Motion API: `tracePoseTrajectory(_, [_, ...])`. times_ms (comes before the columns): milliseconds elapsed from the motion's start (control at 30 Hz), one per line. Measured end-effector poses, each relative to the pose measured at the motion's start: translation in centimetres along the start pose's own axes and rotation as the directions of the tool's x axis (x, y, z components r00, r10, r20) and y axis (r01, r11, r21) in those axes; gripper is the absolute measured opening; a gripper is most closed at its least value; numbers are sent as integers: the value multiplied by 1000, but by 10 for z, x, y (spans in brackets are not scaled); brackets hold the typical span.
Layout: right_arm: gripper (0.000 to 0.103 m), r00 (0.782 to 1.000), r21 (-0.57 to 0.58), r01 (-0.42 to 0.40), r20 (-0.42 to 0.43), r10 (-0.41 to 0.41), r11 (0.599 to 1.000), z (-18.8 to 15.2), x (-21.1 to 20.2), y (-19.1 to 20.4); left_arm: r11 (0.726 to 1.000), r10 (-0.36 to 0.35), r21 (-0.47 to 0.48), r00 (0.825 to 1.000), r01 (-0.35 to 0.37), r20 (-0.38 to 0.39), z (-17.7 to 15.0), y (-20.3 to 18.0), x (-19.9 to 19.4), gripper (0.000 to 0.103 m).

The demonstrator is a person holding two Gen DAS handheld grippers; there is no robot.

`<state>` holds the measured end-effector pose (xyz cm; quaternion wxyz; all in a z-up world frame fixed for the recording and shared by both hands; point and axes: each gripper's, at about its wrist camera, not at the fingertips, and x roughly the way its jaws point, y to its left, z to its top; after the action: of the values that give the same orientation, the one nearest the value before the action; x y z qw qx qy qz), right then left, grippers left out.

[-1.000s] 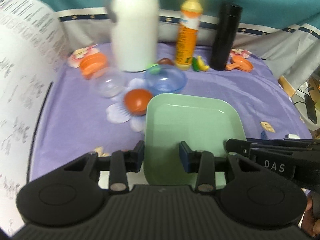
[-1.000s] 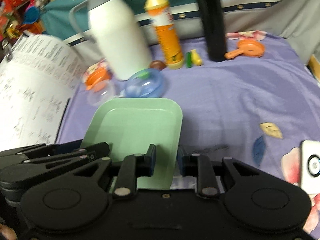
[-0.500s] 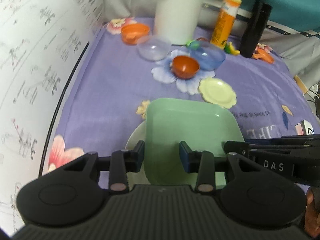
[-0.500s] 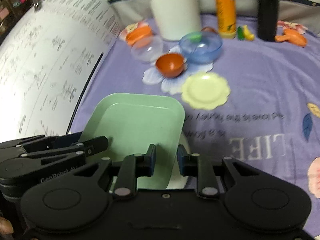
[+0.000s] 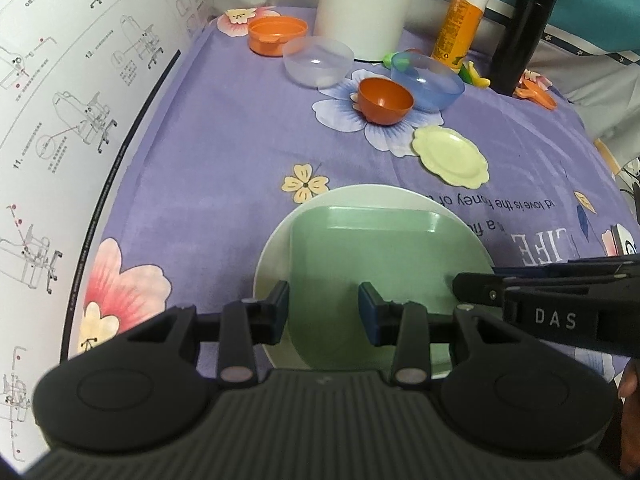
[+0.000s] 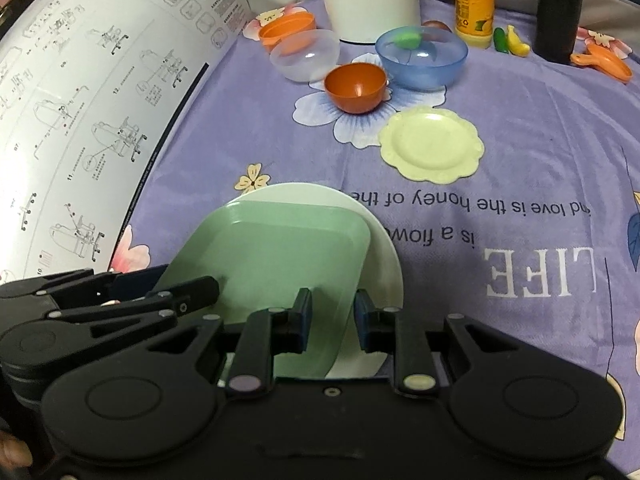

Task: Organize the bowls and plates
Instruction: 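Open both tools to release the green tray on the white plate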

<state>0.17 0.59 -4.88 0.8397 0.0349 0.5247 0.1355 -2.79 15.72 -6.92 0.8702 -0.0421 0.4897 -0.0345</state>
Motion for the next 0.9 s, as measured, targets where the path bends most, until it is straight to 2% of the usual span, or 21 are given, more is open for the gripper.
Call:
tracePoseTrajectory(300, [24, 1000, 5, -4, -6, 5, 1000, 2, 4, -3, 1000, -6, -7, 1000, 6, -15, -1, 0, 5, 37])
tracePoseTrajectory(367, [26, 1000, 11, -13, -6, 14, 1000, 2, 4, -4, 1000, -11, -7, 1000, 11, -11, 0, 0, 4, 44])
tracePoseTrajectory(400, [28, 1000, 14, -20, -3, 20, 1000, 2, 3, -4, 1000, -12, -6, 1000, 12, -1, 0, 0, 1, 56])
tracePoseTrajectory(467, [45, 1000, 23, -28, 11, 28, 999, 3, -1, -5, 999, 40, -10, 999, -39, 32, 1, 1, -4, 70])
tracePoseTrajectory(533, [65, 999, 29, -13, 44, 12, 999, 6, -8, -8, 997, 69, -28, 996, -68, 57, 3, 6, -8, 94])
tracePoseTrajectory(567, [72, 998, 37, -15, 57, 13, 999, 7, -11, -10, 997, 68, -47, 995, -65, 68, 4, 10, -10, 100])
tracePoseTrajectory(633, [97, 995, 61, -33, 94, 27, 998, 8, -19, -17, 995, 63, -80, 994, -57, 84, 6, 17, -14, 103])
tracePoseTrajectory(800, [103, 991, 74, -18, 136, 8, 997, 8, -28, -26, 993, 76, -101, 994, -68, 75, 11, 18, -12, 103])
tracePoseTrajectory(900, [103, 991, 92, -16, 136, 3, 996, 7, -28, -33, 994, 69, -88, 995, -63, 70, 14, 12, -10, 103])
